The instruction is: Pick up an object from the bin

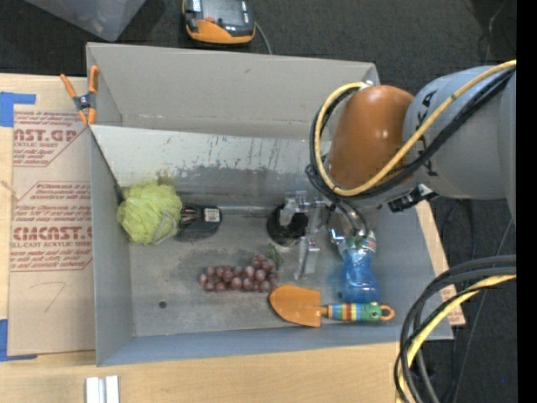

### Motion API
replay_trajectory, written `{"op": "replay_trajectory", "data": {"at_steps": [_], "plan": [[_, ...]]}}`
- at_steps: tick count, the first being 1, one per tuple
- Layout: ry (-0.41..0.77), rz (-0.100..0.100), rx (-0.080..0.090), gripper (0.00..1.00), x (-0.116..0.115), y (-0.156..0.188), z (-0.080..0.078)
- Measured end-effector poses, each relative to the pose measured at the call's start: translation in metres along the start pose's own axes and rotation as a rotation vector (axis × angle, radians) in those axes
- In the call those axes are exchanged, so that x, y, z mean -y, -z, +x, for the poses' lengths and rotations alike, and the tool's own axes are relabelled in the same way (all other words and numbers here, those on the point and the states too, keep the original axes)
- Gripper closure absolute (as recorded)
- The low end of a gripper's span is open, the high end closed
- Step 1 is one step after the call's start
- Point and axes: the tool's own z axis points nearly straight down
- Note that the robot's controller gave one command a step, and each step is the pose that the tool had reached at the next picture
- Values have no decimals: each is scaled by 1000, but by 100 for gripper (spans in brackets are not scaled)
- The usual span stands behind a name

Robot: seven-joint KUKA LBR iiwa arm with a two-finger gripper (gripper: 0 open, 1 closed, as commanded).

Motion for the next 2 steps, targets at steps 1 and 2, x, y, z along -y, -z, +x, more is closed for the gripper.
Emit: {"op": "replay_trajectory", "data": {"at_steps": [1, 2], "plan": [[0, 0, 8, 0, 0, 5, -2], [10, -2, 5, 0, -64, -70, 25]]}}
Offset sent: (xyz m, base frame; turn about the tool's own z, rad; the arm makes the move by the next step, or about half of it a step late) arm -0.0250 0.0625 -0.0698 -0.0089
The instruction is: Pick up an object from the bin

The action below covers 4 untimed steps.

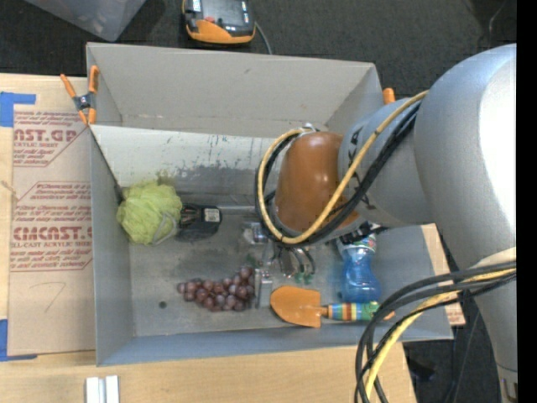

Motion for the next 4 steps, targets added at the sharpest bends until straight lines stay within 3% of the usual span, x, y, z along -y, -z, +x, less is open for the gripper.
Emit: {"op": "replay_trajectory", "data": {"at_steps": [1, 2, 3, 4], "plan": [[156, 4, 22, 0, -32, 64, 14], [49, 0, -2, 0, -29, 28, 13], [134, 3, 19, 0, -43, -2, 30], [77, -1, 8, 100, -49, 0, 13]]}}
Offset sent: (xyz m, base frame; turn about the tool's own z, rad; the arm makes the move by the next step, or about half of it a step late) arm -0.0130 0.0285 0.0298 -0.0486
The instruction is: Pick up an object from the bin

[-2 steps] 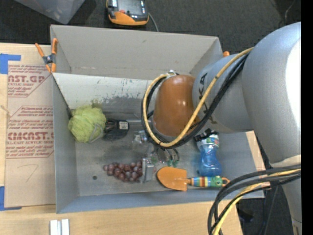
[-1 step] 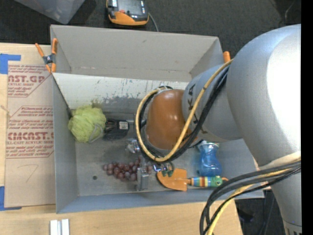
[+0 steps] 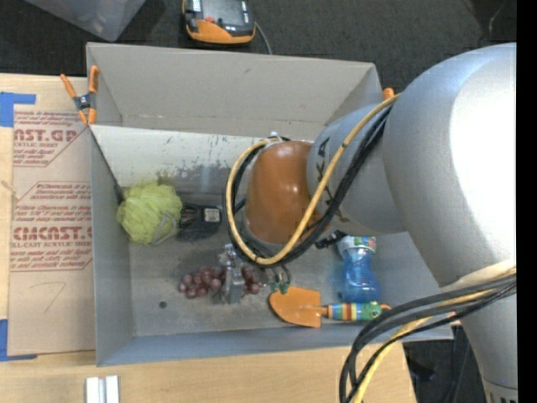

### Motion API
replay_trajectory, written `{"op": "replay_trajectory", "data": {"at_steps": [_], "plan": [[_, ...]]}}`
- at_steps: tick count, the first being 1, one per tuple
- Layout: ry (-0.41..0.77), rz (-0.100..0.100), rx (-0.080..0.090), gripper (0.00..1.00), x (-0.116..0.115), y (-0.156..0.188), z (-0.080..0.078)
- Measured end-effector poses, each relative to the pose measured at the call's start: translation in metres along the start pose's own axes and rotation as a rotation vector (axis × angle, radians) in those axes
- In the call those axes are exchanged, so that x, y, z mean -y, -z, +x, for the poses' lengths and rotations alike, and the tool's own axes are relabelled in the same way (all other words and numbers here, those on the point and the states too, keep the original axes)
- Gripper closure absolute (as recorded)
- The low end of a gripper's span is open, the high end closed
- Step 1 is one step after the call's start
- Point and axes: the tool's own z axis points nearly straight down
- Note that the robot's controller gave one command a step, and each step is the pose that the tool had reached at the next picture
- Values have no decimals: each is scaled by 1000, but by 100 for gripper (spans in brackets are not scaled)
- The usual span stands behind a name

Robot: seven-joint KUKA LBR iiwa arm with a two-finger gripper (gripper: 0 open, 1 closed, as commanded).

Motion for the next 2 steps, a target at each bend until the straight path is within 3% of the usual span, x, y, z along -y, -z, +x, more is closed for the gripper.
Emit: {"op": "replay_trajectory", "data": {"at_steps": [2], "plan": [[0, 0, -2, 100, 0, 5, 1]]}}
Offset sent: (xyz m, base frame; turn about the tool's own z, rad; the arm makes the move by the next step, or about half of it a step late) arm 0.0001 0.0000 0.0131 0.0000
